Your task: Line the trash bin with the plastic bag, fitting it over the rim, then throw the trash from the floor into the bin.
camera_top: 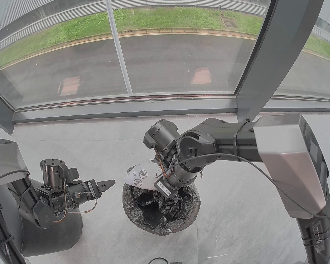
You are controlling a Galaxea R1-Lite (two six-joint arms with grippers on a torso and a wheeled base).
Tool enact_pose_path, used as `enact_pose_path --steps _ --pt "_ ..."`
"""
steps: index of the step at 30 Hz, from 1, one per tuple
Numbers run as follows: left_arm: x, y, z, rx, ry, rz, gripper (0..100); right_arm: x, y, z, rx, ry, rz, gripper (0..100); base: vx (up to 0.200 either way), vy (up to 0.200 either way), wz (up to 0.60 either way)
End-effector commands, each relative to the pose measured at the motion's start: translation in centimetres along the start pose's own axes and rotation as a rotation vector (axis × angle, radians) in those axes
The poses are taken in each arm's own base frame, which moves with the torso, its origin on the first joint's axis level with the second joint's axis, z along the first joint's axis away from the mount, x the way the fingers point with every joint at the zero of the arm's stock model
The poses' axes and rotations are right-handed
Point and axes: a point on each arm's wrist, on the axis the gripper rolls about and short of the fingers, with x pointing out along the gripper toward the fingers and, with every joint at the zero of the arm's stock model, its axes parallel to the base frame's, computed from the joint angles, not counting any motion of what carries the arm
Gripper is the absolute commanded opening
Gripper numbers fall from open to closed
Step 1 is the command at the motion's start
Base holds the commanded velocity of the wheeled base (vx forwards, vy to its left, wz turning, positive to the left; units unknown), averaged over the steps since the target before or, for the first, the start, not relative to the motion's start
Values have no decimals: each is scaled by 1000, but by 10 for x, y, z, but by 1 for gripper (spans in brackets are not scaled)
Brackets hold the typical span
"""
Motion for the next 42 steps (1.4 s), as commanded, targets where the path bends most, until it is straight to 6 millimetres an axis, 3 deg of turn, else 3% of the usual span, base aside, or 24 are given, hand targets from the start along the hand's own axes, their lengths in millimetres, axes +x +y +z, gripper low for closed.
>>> enact_pose_path --steps 1,7,15,16,23,30,34,39,40,42 --pt "0 0 0 1 0 0 100 27 6 -4 -6 28 -5 0 0 0 0" --pt "0 0 1 1 -3 -1 100 47 7 -4 -2 12 -10 0 0 0 0" --pt "-9 -5 5 8 -26 -12 100 58 8 -8 -3 34 -12 0 0 0 0" --pt "-11 -6 6 11 -32 -17 100 59 8 -8 -1 36 -13 100 0 0 0" --pt "-36 -19 15 32 -98 -51 100 64 10 -10 -2 41 -13 100 0 0 0" --pt "-79 -36 25 63 -208 -94 100 59 12 -8 16 30 -49 100 0 0 0" --pt "-94 -39 23 69 -236 -103 100 59 13 -3 43 -14 -53 100 0 0 0" --pt "-114 -36 13 61 -271 -50 100 53 27 2 20 -61 -42 100 0 0 0" --pt "-115 -36 12 61 -274 -47 100 53 28 2 17 -61 -41 0 0 0 0" --pt "-123 -36 9 63 -290 -29 100 52 29 2 13 -62 -40 0 0 0 0"
